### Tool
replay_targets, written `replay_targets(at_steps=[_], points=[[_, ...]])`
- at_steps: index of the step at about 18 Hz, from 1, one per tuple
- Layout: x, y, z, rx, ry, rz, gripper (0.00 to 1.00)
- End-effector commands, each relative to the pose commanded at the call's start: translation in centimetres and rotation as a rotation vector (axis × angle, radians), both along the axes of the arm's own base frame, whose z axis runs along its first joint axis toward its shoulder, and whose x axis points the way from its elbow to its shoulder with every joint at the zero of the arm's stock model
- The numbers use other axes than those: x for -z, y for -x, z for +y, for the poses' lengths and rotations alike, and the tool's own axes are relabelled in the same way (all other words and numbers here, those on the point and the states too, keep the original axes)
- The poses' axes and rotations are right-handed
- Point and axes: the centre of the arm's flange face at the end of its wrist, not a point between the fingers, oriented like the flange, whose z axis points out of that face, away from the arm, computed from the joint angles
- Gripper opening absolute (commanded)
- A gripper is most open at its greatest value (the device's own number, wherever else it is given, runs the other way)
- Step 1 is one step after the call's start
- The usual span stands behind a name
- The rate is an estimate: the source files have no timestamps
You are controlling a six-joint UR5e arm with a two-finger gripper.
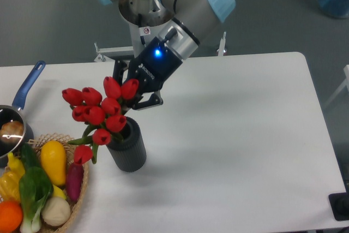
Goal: Pick up the flowers from the vase
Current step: 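Lift the gripped tulips straight up out of the black vase, then carry the tulip bouquet up and away from the vase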
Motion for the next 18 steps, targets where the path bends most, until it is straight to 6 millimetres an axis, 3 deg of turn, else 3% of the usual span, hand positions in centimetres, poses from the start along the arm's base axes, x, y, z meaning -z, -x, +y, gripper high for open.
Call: replay_targets(at_steps=[5, 9, 11, 14, 18], points=[[-3.8, 1.1, -1.8, -0.051, -0.048, -0.015, 0.06], [-9.0, 1.5, -3.6, -0.084, -0.123, -0.037, 0.06], [-10.6, 2.4, -4.8, -0.116, -0.139, -0.043, 0.06], [-10.9, 4.6, -6.7, -0.170, -0.143, -0.011, 0.06], [-9.4, 7.0, -8.1, -0.243, -0.068, 0.094, 0.06]])
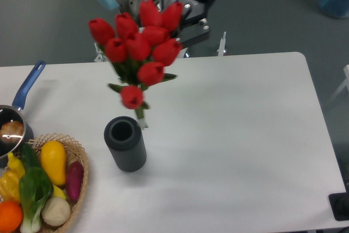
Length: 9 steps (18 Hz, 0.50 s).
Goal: Pick up the flowers from the vase
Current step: 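Carry the tulip bouquet up and away from the vase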
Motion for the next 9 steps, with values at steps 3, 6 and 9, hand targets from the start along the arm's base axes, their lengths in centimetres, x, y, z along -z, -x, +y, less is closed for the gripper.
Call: replay_targets(at_steps=[3, 6, 9], points=[[2.4, 2.2, -0.5, -0.019, 0.068, 0.080, 0.05], [5.8, 4.7, -0.5, -0.025, 0.176, 0.164, 0.05], [8.9, 6.8, -0.8, -0.080, 0.325, 0.181, 0.10]])
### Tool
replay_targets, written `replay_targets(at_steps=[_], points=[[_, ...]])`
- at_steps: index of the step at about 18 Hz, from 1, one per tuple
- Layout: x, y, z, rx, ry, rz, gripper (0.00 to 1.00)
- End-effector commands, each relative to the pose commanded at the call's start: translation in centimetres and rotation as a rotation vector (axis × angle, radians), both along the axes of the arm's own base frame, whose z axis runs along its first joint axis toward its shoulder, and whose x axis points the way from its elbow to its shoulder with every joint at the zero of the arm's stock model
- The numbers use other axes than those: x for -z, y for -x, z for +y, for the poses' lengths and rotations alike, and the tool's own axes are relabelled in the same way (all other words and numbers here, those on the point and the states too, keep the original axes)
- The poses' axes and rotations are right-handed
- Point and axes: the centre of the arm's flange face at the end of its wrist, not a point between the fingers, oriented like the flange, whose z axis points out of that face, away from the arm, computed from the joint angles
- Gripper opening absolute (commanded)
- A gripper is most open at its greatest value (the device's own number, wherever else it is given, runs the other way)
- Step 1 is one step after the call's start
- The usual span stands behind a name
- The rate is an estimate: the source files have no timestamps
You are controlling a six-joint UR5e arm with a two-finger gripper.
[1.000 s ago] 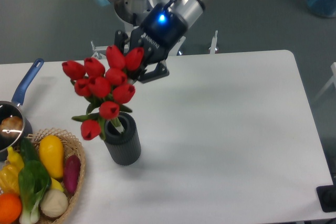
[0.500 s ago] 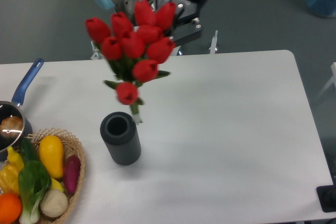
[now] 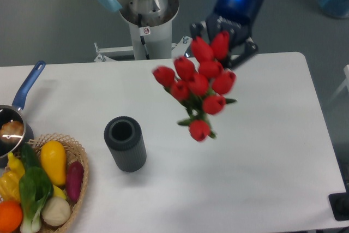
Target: Pick up the flowers from the vase
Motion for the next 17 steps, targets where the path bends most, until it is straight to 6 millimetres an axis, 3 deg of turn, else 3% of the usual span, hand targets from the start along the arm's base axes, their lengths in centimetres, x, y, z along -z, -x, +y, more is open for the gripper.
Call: replay_targets(at_steps=[6, 11, 17], points=[[4.2, 2.7, -1.0, -0.006, 0.267, 0.134, 0.08], [7.4, 3.7, -1.1, -0.016, 0.435, 0.155, 0.11], [8.8, 4.6, -1.7, 0.091, 0.675, 0.177, 0.11]])
